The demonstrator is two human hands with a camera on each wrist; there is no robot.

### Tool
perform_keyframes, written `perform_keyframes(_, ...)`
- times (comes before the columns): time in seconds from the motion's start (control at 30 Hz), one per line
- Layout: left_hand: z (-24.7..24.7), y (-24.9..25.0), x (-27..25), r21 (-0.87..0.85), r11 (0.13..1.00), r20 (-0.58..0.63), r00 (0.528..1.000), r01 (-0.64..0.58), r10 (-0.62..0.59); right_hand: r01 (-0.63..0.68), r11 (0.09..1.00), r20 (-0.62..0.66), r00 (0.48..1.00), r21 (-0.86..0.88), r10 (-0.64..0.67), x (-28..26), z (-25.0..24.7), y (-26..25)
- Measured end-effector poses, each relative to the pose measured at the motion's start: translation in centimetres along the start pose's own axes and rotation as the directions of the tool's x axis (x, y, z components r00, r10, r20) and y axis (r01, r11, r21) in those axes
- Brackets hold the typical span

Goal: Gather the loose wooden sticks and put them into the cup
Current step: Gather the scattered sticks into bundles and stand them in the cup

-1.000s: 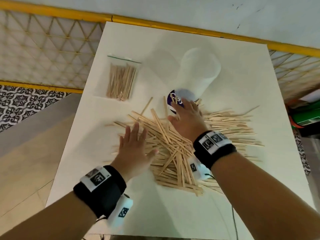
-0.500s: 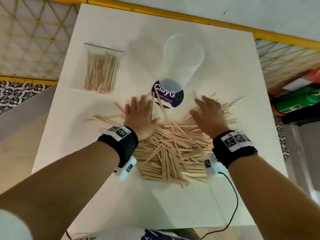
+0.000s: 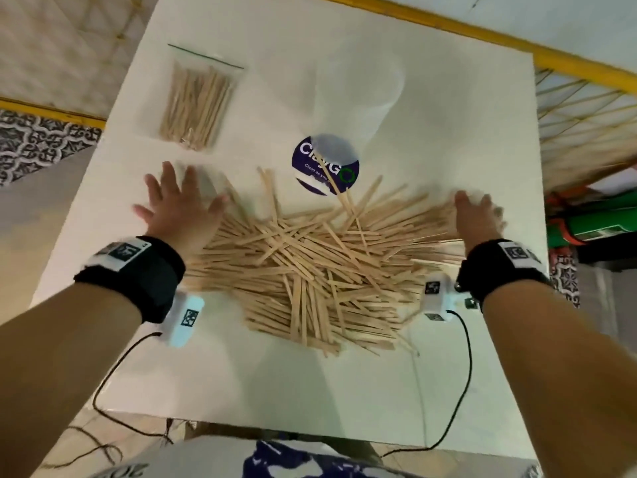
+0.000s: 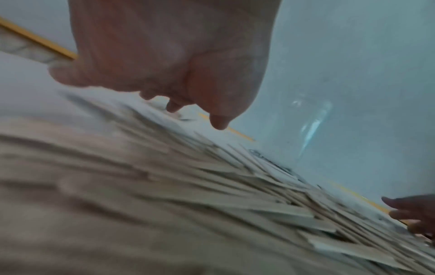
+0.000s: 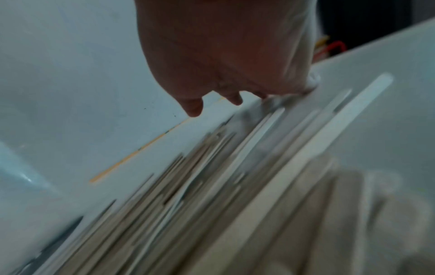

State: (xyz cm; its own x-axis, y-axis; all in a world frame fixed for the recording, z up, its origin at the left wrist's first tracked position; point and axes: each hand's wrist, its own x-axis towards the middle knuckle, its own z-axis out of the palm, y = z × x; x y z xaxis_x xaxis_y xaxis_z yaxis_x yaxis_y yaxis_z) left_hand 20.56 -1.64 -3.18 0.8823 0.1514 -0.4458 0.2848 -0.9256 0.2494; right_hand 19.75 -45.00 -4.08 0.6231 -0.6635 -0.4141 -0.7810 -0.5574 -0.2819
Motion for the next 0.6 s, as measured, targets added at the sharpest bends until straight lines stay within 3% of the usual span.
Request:
perform_keyframes(0.1, 1.5, -0.1, -1.0, 0.000, 0.999, 0.067, 0.997, -0.047, 0.047, 0.186, 0.980, 0.097, 0.979, -0.062, -0.180, 0.3, 1.7, -1.9)
perform_keyframes(0.23, 3.3, 1.5, -3.1, 0.038, 0.977, 0.060, 0.977, -0.209, 0.206, 0.479, 0.862, 0.177, 0.875, -0.168, -0.452, -2.4, 4.3, -4.9)
perform_keyframes(0.4, 3.4, 2.6, -4.4, 0.066, 0.950, 0.123, 0.948, -0.304, 0.295, 0.636, 0.752, 0.279, 0.764, -0.176, -0.581, -5.9, 5.4, -4.1)
perform_keyframes(0.47, 3.2, 2.3, -4.6, 0.071, 0.933, 0.125, 0.931, -0.353, 0.342, 0.629, 0.767, 0.197, 0.774, -0.127, -0.602, -7.5, 5.1, -4.2)
perform_keyframes(0.53, 3.1, 1.8, -4.6, 0.082, 0.920, 0.094, 0.922, -0.383, 0.376, 0.574, 0.808, 0.075, 0.819, -0.134, -0.569, -8.9, 5.0, -5.3)
perform_keyframes(0.6, 3.2, 1.5, -4.7, 0.123, 0.901, 0.050, 0.909, -0.416, 0.413, 0.518, 0.842, 0.056, 0.855, -0.149, -0.516, -9.8, 5.6, -7.2)
